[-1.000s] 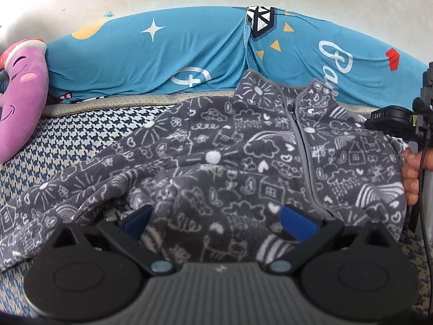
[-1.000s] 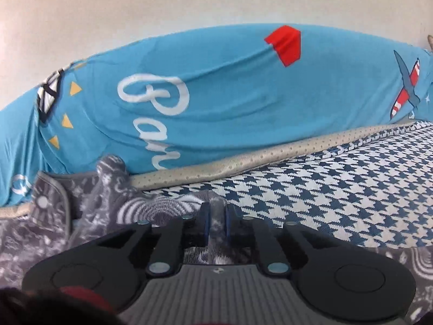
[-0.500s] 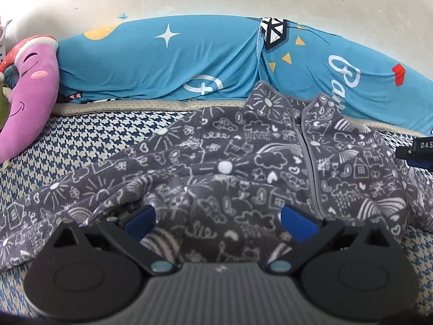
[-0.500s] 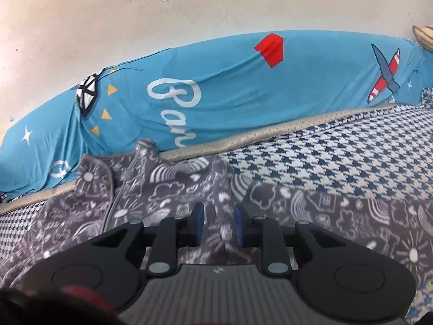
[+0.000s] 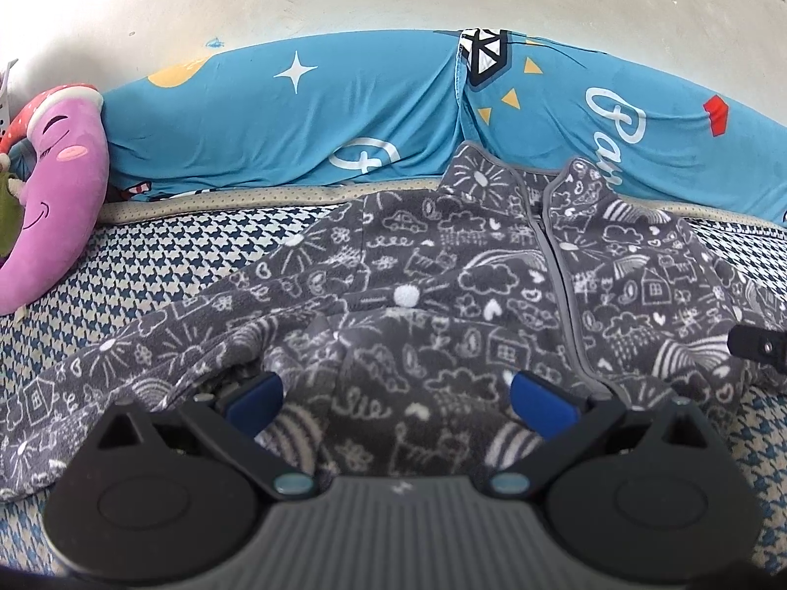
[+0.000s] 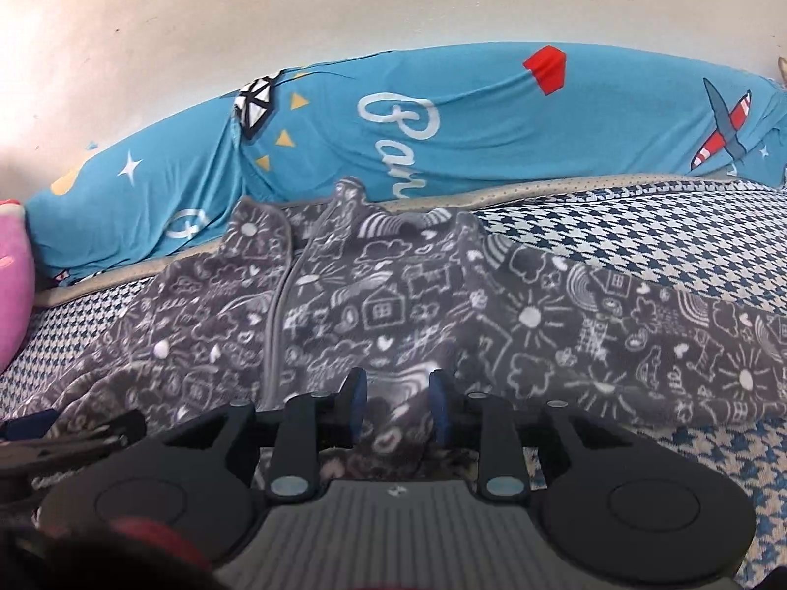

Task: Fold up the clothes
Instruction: 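Grasp the fleece collar with the right gripper and lift it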

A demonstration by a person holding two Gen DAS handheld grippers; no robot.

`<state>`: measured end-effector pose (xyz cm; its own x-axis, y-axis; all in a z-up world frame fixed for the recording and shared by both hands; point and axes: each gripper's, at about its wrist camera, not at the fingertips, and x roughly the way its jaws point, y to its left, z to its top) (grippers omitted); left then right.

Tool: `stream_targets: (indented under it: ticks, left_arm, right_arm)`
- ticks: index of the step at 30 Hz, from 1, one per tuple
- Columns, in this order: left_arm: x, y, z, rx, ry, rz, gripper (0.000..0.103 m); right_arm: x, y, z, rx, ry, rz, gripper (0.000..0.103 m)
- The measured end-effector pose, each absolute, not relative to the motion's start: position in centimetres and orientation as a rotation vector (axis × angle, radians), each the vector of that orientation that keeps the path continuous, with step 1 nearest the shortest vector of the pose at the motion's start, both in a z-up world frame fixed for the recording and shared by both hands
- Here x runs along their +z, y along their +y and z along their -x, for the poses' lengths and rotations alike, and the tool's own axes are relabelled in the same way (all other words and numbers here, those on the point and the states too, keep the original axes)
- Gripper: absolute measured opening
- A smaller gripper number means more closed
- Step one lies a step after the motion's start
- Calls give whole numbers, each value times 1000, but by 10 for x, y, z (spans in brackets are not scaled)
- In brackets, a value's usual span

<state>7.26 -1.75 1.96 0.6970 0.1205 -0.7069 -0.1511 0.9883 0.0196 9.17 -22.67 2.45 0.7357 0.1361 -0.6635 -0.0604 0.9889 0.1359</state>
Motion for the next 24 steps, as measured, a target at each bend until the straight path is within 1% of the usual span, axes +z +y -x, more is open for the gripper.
stream_targets:
  ticks: [9, 11, 13, 24]
  left_arm:
    - [22, -11, -67, 166, 775, 42, 103]
    - [23, -10, -65, 168, 772, 41, 103]
    - [25, -9, -63, 168, 770, 43, 103]
    - [31, 10, -46, 190, 805, 70, 103]
  right_arm:
    - [38, -216, -50, 199, 707, -52, 31]
    - [42, -215, -41, 221, 699, -40, 33]
    - [45, -217, -32, 250, 697, -35, 39]
    - [39, -215, 11, 431, 750, -23, 44]
